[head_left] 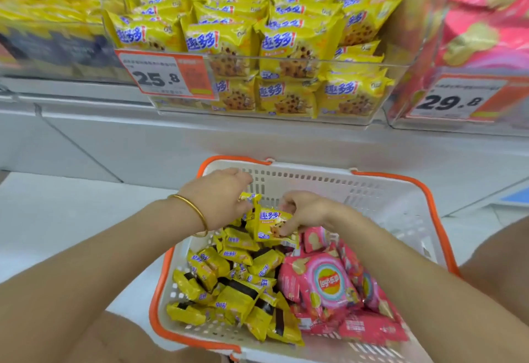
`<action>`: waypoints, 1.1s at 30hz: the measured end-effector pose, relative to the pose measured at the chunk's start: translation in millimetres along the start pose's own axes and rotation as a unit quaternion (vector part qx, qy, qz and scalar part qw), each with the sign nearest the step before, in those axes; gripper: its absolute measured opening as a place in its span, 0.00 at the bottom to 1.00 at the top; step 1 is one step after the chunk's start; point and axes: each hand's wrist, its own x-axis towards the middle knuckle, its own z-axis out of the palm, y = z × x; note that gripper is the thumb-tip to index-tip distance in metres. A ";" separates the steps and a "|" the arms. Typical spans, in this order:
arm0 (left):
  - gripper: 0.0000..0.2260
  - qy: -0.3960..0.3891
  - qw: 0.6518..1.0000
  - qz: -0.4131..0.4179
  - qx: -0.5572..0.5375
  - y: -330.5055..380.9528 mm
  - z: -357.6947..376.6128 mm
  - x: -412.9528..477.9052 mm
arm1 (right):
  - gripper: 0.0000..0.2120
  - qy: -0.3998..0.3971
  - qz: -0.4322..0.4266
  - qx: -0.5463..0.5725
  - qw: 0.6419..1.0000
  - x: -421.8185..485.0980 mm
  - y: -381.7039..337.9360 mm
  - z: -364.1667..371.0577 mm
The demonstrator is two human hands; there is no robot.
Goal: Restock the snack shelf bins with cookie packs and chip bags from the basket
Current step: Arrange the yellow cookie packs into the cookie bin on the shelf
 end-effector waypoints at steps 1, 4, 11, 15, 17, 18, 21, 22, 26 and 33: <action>0.24 -0.001 0.999 -0.005 -0.051 5.2 -3.2 3.9 | 0.17 -0.008 -0.028 0.058 0.998 -12.8 -7.3 -10.9; 0.29 0.016 0.985 -0.011 -0.171 24.9 -20.8 14.2 | 0.18 0.002 -0.093 0.147 0.985 -46.9 -29.4 -35.4; 0.16 0.129 0.943 0.092 -0.294 57.1 -78.3 25.9 | 0.08 0.071 -0.180 0.215 0.957 -121.1 -51.5 -75.8; 0.17 0.202 0.893 0.164 -0.367 73.7 -102.7 26.6 | 0.09 0.183 -0.200 0.176 0.947 -152.2 -66.4 -100.0; 0.19 0.280 0.878 0.179 -0.344 80.7 -111.7 24.1 | 0.09 0.239 -0.203 0.146 0.938 -163.6 -77.0 -108.0; 0.19 0.336 0.871 0.180 -0.309 82.1 -115.1 22.9 | 0.09 0.271 -0.199 0.132 0.932 -167.8 -81.9 -111.4; 0.15 0.486 0.846 0.181 -0.125 79.7 -124.8 21.4 | 0.12 0.392 -0.179 0.083 0.898 -173.7 -94.8 -120.0; 0.16 0.499 0.846 0.174 -0.065 77.0 -126.2 24.0 | 0.13 0.437 -0.172 0.053 0.881 -175.7 -99.5 -122.0; 0.23 0.431 0.888 0.145 0.071 69.4 -116.0 36.2 | 0.11 0.562 -0.132 -0.051 0.815 -187.0 -119.5 -131.8; 0.25 0.392 0.909 0.093 0.106 59.2 -116.4 45.2 | 0.09 0.600 -0.094 -0.240 0.758 -166.0 -158.7 -164.0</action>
